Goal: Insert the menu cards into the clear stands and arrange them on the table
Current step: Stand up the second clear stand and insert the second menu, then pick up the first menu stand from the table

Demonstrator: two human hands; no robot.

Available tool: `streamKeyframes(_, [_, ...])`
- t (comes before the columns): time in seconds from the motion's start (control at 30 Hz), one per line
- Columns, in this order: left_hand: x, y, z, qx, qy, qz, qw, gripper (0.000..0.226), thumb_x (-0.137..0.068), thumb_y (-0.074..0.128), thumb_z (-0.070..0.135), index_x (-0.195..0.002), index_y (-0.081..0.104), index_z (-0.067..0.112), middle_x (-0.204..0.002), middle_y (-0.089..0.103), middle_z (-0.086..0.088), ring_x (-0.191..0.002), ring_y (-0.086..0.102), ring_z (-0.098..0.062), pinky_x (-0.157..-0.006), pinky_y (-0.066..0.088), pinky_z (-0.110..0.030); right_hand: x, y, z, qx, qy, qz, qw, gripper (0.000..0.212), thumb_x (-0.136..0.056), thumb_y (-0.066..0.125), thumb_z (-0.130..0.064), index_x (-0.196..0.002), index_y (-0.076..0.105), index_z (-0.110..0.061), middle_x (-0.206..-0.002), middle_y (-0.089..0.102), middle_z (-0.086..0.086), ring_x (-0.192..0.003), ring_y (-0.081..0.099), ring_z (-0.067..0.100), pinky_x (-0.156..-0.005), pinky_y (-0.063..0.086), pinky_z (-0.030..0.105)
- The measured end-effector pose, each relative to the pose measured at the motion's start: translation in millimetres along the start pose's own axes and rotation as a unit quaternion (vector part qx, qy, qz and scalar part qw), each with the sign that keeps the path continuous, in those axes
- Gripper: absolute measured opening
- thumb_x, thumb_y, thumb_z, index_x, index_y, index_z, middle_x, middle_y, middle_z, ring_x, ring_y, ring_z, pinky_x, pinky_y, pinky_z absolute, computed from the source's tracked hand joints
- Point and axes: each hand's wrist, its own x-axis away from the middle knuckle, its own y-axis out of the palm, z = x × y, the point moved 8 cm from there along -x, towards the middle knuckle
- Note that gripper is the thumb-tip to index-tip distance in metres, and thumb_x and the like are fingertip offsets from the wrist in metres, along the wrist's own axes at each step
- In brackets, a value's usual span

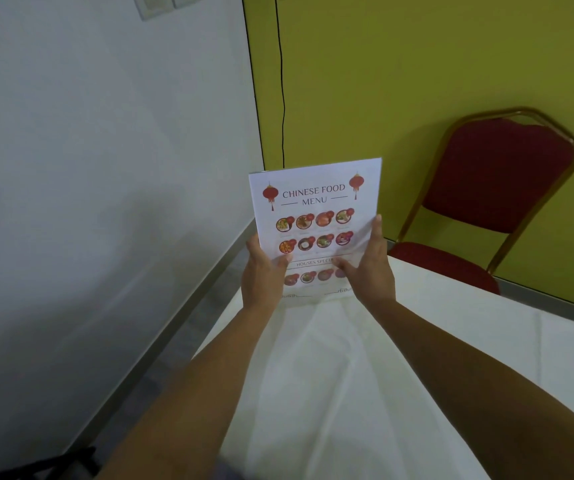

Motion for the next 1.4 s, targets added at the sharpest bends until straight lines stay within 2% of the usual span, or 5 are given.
streamKeyframes(0.43, [8, 11, 7, 0.059, -0.02, 0.029, 0.998, 0.072, -0.088, 0.068, 0.008, -0.141, 0.022, 0.026, -0.133, 0.054, -0.003, -0.115, 0.062, -0.024, -0.065, 0.059, -0.027, 9, -7, -1, 0.019, 0.007, -0.028, 0.999, 0.109, -0.083, 0.073, -0.017, -0.154, -0.01, -0.028, -0.149, 0.038, 0.008, -0.123, 0.053, 0.03, -0.082, 0.055, 0.048])
streamKeyframes(0.53, [17, 12, 1, 0.029, -0.016, 0.028, 0.999, 0.084, -0.081, 0.076, 0.015, -0.143, 0.022, 0.029, -0.13, 0.055, -0.002, -0.118, 0.06, -0.024, -0.08, 0.059, -0.044, 17, -11, 2, 0.055, 0.004, -0.071, 0.996, 0.105, -0.085, 0.071, -0.033, -0.154, -0.006, -0.023, -0.157, 0.028, 0.005, -0.135, 0.042, 0.029, -0.095, 0.047, 0.049])
streamKeyframes(0.67, [43, 20, -18, -0.102, -0.056, 0.005, 0.993, 0.093, -0.087, 0.071, 0.029, -0.154, 0.007, 0.017, -0.155, 0.029, -0.012, -0.146, 0.028, -0.034, -0.116, 0.028, -0.056, 41, -22, 28, 0.148, 0.011, -0.128, 0.981, 0.09, -0.093, 0.055, -0.047, -0.155, -0.002, -0.016, -0.164, -0.002, 0.004, -0.147, 0.018, 0.031, -0.111, 0.031, 0.049])
streamKeyframes(0.8, [81, 36, -22, -0.193, -0.061, -0.039, 0.978, 0.091, -0.095, 0.058, 0.034, -0.156, -0.004, 0.009, -0.164, 0.001, -0.015, -0.152, 0.002, -0.032, -0.121, 0.008, -0.051, 74, -45, 58, 0.167, 0.024, -0.135, 0.976, 0.088, -0.093, 0.049, -0.053, -0.155, -0.002, -0.015, -0.164, -0.005, 0.005, -0.149, 0.014, 0.03, -0.115, 0.029, 0.046])
streamKeyframes(1.4, [359, 220, 85, -0.209, 0.112, -0.248, 0.939, 0.077, -0.099, 0.05, 0.031, -0.157, 0.004, 0.01, -0.164, 0.011, -0.011, -0.151, 0.014, -0.027, -0.122, 0.018, -0.043, 330, -252, 237, 0.145, 0.192, -0.044, 0.969, 0.083, -0.096, 0.04, -0.056, -0.156, 0.0, -0.015, -0.164, 0.0, 0.003, -0.15, 0.01, 0.026, -0.117, 0.02, 0.042])
